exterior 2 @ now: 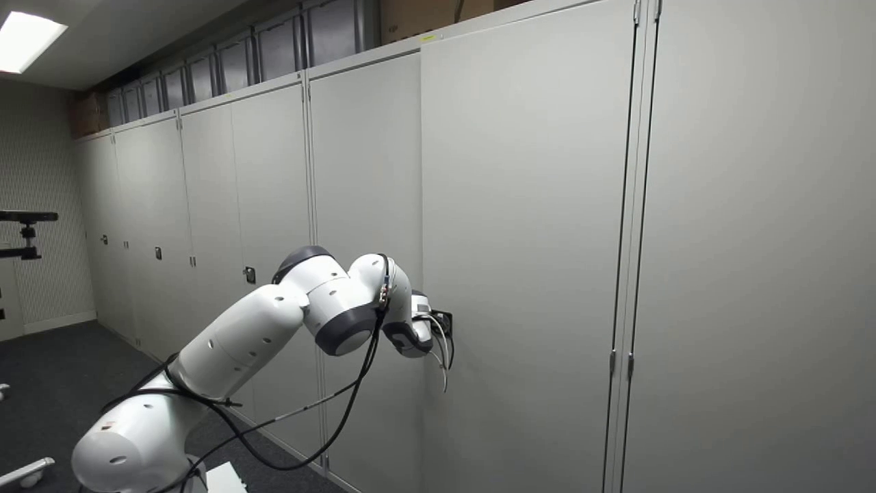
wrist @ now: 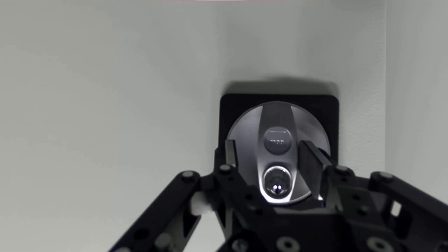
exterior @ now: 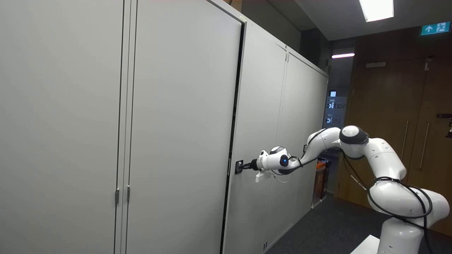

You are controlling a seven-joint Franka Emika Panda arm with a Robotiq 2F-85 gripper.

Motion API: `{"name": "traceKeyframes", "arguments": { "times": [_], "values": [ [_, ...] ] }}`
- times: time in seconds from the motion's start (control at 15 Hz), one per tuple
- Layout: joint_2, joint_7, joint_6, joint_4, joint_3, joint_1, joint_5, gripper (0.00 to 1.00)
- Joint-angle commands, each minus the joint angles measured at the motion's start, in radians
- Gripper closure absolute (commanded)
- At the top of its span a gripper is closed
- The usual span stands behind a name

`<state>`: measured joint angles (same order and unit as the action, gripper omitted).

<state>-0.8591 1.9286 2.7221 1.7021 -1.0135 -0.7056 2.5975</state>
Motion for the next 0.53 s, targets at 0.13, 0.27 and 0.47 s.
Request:
{"name": "traceKeyframes", "arguments": {
  "times": [0.13,0.27,0.47],
  "values": [
    [-0.022,-0.057,0.008,-0.038,0.002,0.010,0.000,0.46],
    [-0.033,-0.072,0.011,-0.049,0.002,0.015,0.000,0.46],
    [-0.049,-0.090,0.014,-0.066,0.001,0.024,0.000,0.47]
  ]
}}
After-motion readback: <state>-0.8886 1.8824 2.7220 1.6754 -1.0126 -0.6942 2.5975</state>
